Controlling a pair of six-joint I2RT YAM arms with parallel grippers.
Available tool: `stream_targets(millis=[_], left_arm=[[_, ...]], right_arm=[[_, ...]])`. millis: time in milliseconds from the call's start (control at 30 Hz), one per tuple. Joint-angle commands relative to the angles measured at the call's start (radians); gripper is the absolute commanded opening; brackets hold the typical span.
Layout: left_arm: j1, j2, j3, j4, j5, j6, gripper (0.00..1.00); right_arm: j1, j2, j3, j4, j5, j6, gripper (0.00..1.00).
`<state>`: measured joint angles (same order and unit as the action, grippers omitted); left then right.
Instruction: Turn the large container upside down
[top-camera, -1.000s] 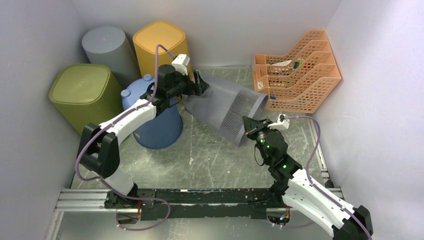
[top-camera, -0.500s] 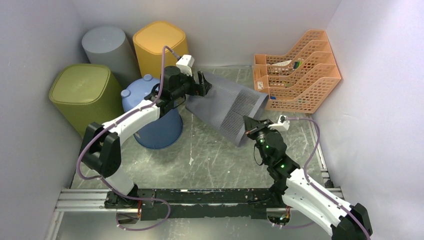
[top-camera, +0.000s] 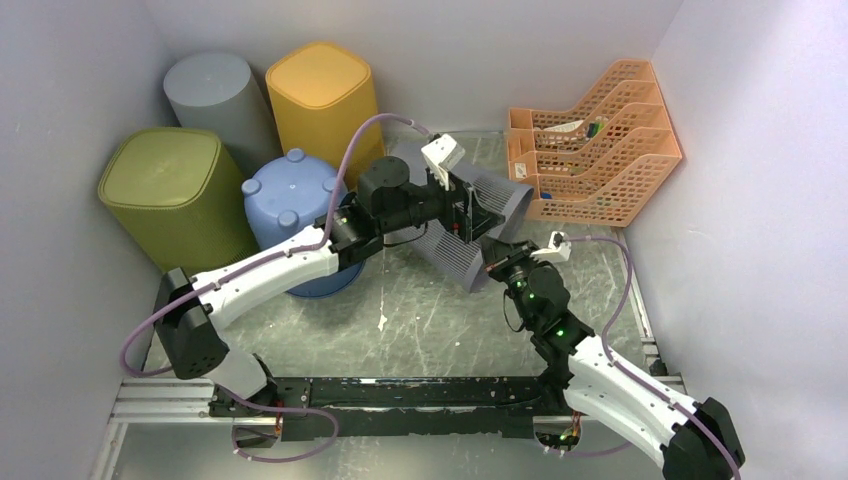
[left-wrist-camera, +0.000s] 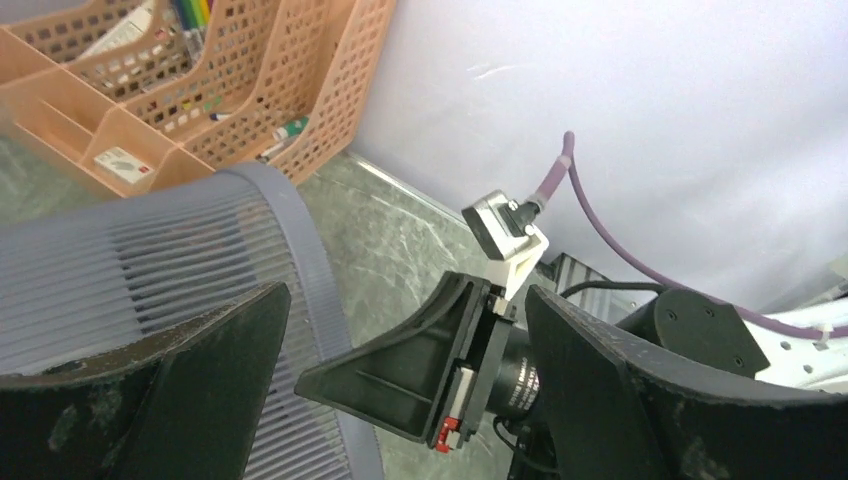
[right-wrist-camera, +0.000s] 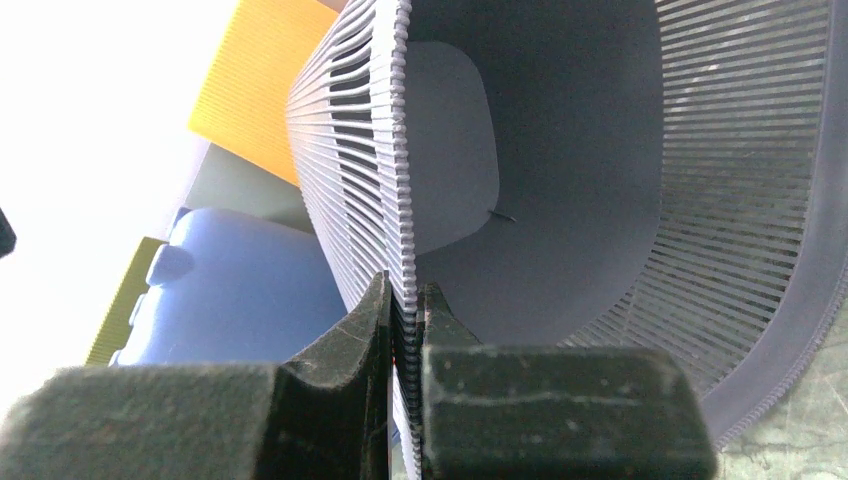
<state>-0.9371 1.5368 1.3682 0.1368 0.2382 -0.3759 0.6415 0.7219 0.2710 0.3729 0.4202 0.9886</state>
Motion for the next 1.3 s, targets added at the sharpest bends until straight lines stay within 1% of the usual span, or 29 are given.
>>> stream_targets(millis=[0,67,133,267,433,567,733,933,1100,1267], left_arm=[[0.005,-0.006,0.047,-0.05,-0.08,0.077,0.99],[0.018,0.011,0.092,-0.121,-0.136,0.127,1.0],[0.052,0.034,0.15,-0.176,-0.15,0.144,1.0],[0.163,0.066,0.187,-0.18,-0.159,0.137,1.0],[0.316,0.12,0.213,-0.177,-0.129,0.118,1.0],[0.383,0.19,0.237,-0.187,-0.082,0.12,1.0],[0.418,0.255,0.208,-0.15,-0.04,0.104,1.0],[0.428,0.296,0.152,-0.115,-0.016,0.083,1.0],[0.428,0.266,0.097,-0.097,0.011,0.068,1.0],[0.4,0.197,0.048,-0.098,0.067,0.035,0.99]], right_arm=[[-0.001,0.041,-0.092,-0.389,0.002,-0.045,0.0],[-0.002,0.037,-0.092,-0.392,0.001,-0.047,0.0],[-0.001,0.036,-0.088,-0.398,0.001,-0.048,0.0],[-0.001,0.026,-0.087,-0.406,0.004,-0.048,0.0],[-0.002,0.014,-0.088,-0.415,0.01,-0.052,0.0],[-0.003,0.016,-0.085,-0.419,0.015,-0.056,0.0],[-0.005,0.016,-0.091,-0.42,0.016,-0.056,0.0],[-0.005,0.001,-0.102,-0.432,0.018,-0.06,0.0],[-0.012,0.013,-0.112,-0.413,0.013,-0.064,0.0],[-0.02,0.098,-0.125,-0.332,-0.035,-0.065,0.0]])
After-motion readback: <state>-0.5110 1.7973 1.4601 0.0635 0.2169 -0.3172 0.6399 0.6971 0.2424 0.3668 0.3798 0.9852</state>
